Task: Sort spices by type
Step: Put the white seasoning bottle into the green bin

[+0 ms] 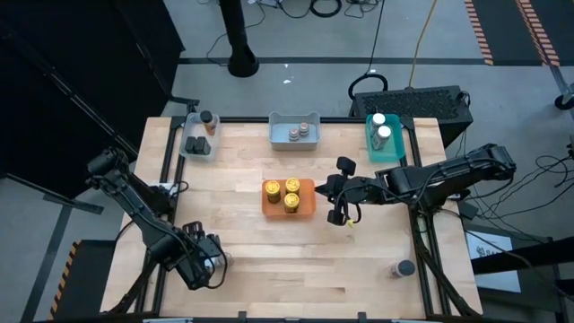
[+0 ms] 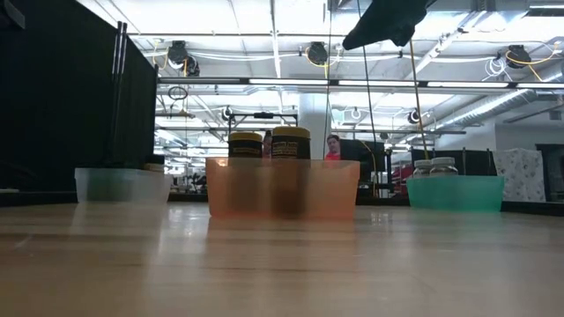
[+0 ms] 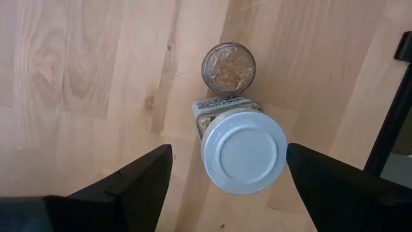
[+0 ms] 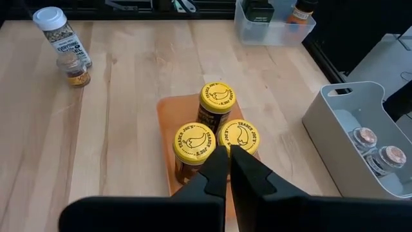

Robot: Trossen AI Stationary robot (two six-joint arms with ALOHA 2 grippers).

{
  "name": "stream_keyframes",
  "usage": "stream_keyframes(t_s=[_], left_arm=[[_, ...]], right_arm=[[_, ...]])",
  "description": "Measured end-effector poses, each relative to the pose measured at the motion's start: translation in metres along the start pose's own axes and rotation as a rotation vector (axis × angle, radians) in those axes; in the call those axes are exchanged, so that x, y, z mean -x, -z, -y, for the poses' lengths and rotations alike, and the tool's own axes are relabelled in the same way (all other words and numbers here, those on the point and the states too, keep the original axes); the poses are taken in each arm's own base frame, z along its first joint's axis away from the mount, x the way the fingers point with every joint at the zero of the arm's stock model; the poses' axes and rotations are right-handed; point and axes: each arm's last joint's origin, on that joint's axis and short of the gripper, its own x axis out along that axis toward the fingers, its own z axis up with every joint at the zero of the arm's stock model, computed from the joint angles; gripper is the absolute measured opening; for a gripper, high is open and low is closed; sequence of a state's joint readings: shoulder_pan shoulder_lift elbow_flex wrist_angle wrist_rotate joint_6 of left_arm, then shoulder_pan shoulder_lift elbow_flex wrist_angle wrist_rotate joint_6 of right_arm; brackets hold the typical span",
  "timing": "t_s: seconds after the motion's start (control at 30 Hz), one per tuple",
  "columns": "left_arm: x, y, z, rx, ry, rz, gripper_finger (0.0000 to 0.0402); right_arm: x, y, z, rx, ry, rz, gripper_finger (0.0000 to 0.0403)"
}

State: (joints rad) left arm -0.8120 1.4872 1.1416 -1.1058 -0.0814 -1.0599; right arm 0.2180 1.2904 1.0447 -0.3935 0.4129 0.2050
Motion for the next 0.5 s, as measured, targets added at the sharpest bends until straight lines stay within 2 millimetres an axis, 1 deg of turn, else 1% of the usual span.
stream_keyframes(t_s=[0.5], left_arm=[[-0.0002,0.0,0.0,-0.014,-0.001,-0.001,0.031]], right_arm=[[-0.0001,0.0001,0.0,0.0,0.001,-0.001,0.0]])
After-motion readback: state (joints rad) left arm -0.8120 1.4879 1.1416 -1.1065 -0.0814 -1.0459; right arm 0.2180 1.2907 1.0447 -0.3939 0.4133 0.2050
